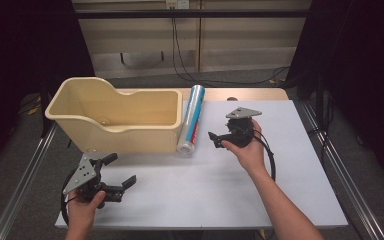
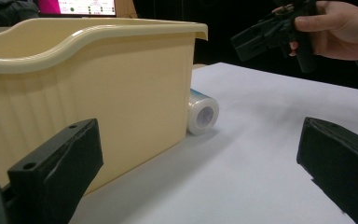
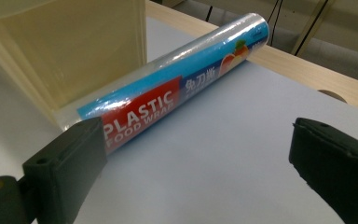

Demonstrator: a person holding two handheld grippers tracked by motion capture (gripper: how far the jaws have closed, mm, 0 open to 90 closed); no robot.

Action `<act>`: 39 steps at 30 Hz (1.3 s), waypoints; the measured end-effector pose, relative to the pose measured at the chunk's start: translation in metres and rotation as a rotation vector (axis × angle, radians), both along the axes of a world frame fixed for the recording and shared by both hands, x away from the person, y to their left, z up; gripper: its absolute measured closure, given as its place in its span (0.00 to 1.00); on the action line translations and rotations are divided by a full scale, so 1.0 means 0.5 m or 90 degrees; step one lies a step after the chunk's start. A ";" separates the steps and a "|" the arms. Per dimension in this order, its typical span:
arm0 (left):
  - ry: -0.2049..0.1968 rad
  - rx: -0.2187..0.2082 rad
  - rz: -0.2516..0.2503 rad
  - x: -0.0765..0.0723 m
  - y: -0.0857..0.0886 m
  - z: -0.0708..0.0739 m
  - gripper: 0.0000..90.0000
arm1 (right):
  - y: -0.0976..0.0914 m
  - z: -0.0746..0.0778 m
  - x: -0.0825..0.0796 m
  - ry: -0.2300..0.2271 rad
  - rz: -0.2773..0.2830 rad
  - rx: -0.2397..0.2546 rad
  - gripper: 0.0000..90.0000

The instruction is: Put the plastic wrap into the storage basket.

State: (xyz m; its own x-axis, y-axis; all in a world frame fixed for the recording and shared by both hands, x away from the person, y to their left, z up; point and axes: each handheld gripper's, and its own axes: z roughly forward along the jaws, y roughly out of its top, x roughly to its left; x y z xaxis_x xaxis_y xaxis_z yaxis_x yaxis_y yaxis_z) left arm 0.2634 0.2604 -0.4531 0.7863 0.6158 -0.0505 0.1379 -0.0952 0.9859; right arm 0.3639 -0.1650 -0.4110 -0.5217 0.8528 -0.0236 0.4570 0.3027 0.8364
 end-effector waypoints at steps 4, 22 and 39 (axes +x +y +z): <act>-0.001 0.004 -0.002 0.000 0.000 0.000 0.00 | 0.024 -0.001 0.030 0.010 -0.001 0.000 0.03; 0.004 0.006 -0.011 0.000 -0.003 -0.002 0.00 | 0.113 -0.029 0.119 0.068 -0.011 -0.024 0.04; 0.007 0.013 -0.015 0.003 -0.003 -0.005 0.00 | 0.159 -0.074 0.147 0.107 -0.019 -0.016 0.05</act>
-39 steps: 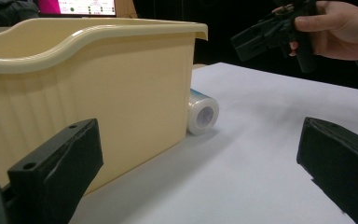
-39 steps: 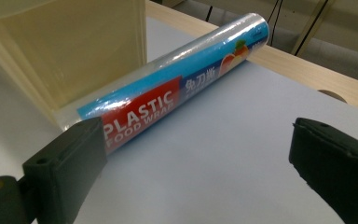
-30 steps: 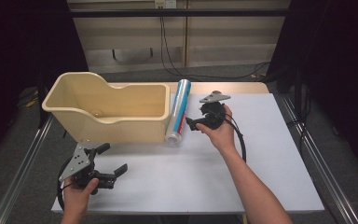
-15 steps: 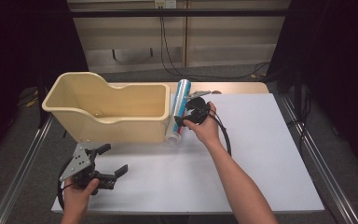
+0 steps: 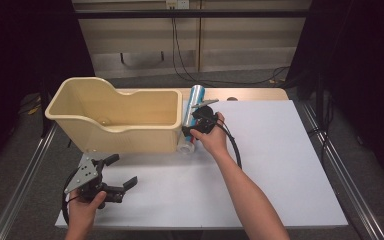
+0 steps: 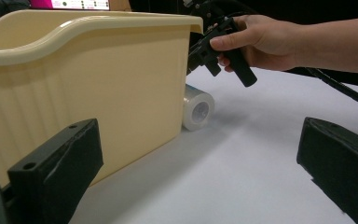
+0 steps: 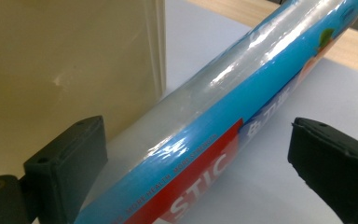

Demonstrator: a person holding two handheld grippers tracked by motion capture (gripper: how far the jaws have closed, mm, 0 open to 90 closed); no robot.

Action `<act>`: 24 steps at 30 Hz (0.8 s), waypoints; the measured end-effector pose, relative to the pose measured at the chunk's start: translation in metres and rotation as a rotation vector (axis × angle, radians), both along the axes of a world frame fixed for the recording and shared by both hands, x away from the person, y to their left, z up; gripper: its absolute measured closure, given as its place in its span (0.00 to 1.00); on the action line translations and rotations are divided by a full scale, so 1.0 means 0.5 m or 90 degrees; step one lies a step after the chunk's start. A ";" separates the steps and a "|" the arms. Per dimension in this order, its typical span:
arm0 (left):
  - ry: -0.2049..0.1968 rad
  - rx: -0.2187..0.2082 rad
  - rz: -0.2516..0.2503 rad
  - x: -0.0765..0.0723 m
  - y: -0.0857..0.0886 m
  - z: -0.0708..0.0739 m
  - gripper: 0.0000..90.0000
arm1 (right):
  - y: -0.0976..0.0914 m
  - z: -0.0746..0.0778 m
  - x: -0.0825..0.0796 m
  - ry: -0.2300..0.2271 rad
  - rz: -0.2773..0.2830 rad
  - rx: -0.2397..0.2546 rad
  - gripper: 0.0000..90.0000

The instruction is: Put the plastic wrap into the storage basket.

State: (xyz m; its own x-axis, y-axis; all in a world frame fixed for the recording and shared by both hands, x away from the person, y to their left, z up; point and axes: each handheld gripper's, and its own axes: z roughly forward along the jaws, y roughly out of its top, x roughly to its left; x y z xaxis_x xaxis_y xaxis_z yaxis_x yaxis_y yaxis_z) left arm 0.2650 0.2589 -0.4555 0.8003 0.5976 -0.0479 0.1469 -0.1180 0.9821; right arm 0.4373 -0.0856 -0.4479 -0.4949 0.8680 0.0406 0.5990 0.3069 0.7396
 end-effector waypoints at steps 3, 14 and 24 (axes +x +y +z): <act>0.000 0.005 0.001 0.001 0.001 0.000 0.00 | 0.000 -0.002 0.002 0.006 -0.003 0.007 0.06; -0.003 0.007 0.001 0.002 0.001 0.001 0.00 | 0.003 -0.003 0.004 0.011 -0.011 0.008 0.07; -0.001 0.009 0.003 -0.001 -0.001 0.000 0.00 | -0.044 0.018 0.002 0.017 -0.034 -0.029 0.08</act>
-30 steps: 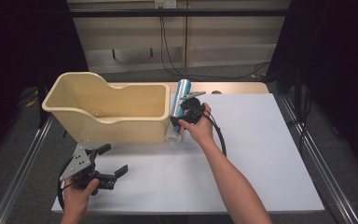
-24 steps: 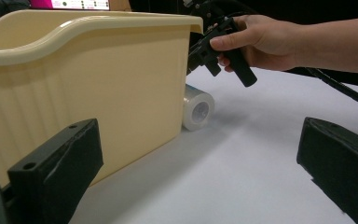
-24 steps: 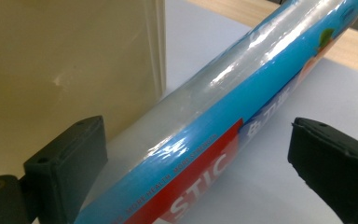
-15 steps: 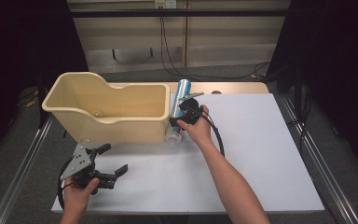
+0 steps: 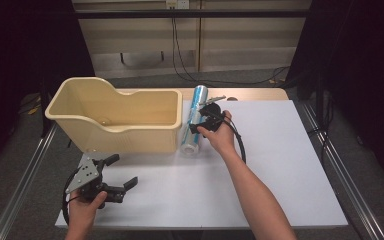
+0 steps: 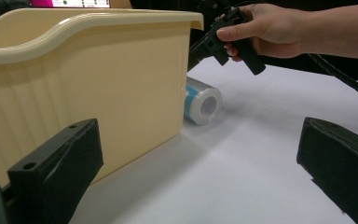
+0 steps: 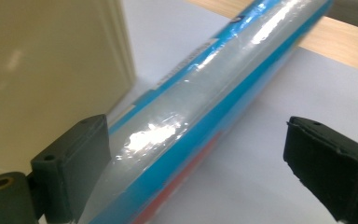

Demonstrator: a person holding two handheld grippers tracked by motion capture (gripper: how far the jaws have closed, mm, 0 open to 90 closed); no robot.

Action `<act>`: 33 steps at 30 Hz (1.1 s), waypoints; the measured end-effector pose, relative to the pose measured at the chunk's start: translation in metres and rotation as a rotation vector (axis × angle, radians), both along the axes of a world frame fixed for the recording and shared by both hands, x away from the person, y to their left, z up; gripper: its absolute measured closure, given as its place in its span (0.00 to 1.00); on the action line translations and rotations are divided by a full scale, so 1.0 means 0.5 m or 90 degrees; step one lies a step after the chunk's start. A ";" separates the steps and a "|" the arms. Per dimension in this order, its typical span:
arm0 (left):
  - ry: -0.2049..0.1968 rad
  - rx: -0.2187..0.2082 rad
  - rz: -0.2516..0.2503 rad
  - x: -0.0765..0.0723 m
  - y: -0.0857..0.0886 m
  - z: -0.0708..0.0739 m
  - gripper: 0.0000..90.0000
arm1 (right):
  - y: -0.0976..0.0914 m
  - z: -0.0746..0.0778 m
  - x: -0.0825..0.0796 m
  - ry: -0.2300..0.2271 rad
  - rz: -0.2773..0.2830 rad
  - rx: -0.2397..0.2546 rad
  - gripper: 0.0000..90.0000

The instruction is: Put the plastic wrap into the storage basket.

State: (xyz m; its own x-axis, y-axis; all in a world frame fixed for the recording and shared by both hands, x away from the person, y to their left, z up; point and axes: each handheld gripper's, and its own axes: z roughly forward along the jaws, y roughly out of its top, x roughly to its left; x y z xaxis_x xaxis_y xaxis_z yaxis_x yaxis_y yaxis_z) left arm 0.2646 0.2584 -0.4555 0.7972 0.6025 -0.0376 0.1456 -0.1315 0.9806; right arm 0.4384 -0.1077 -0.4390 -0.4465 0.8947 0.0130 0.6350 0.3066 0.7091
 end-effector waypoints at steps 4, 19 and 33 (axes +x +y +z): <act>-0.001 0.000 -0.002 0.000 -0.002 0.000 0.00 | -0.018 0.010 -0.003 -0.009 -0.016 -0.025 0.08; -0.001 0.008 -0.011 0.002 -0.008 -0.001 0.00 | 0.012 -0.022 0.009 0.014 -0.002 -0.009 0.07; 0.000 0.011 -0.008 -0.001 -0.006 -0.001 0.00 | -0.036 -0.010 0.009 0.054 -0.042 -0.032 0.06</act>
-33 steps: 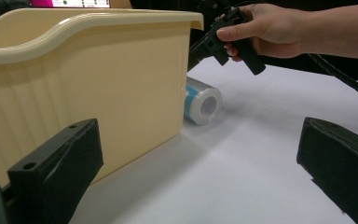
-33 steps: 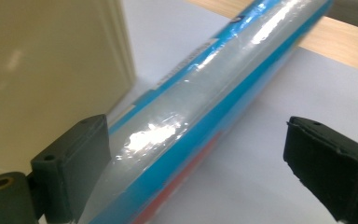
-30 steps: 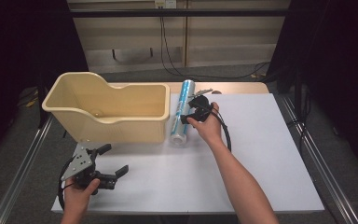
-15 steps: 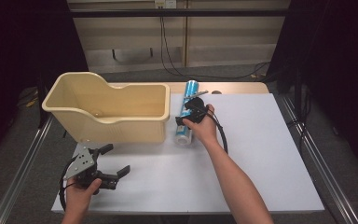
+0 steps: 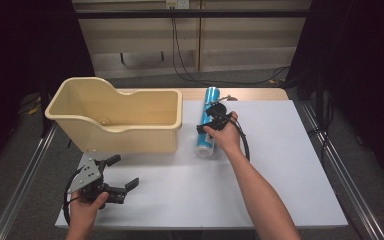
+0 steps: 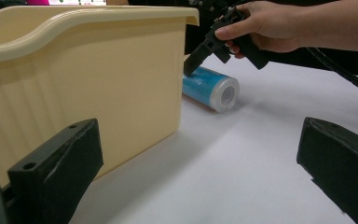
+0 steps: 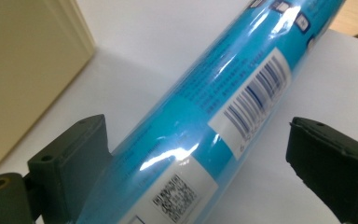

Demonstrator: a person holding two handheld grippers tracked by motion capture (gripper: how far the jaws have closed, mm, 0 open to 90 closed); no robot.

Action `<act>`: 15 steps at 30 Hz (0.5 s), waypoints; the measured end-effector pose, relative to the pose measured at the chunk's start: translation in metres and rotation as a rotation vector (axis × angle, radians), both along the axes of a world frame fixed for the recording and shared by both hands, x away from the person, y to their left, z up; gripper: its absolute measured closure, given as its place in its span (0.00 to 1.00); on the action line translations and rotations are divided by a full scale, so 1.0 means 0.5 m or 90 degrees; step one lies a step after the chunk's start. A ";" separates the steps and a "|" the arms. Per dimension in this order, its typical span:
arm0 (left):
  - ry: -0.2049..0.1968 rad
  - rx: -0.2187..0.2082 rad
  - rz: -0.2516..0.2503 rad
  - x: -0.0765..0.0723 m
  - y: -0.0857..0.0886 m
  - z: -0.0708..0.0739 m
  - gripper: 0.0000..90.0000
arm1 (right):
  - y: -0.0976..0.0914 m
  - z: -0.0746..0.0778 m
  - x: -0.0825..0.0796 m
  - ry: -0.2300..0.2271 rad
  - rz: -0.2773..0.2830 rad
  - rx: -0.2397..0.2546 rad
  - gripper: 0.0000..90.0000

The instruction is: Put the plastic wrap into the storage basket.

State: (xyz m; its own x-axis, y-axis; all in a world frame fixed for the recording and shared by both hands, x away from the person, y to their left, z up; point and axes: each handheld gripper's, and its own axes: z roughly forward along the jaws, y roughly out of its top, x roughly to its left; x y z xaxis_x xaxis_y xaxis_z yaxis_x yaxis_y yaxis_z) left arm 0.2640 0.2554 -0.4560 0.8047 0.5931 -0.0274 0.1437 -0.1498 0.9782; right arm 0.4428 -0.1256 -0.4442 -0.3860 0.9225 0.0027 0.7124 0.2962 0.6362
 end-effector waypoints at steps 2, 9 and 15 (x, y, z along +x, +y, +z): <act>-0.002 -0.001 0.002 0.001 0.000 0.000 0.00 | -0.012 0.009 -0.003 -0.006 -0.001 -0.015 0.09; 0.003 -0.002 0.000 0.003 -0.004 0.000 0.00 | -0.046 0.023 -0.005 -0.012 -0.031 0.015 0.07; -0.001 0.000 -0.003 0.005 -0.009 0.002 0.00 | -0.031 0.001 0.015 0.009 -0.048 0.013 0.04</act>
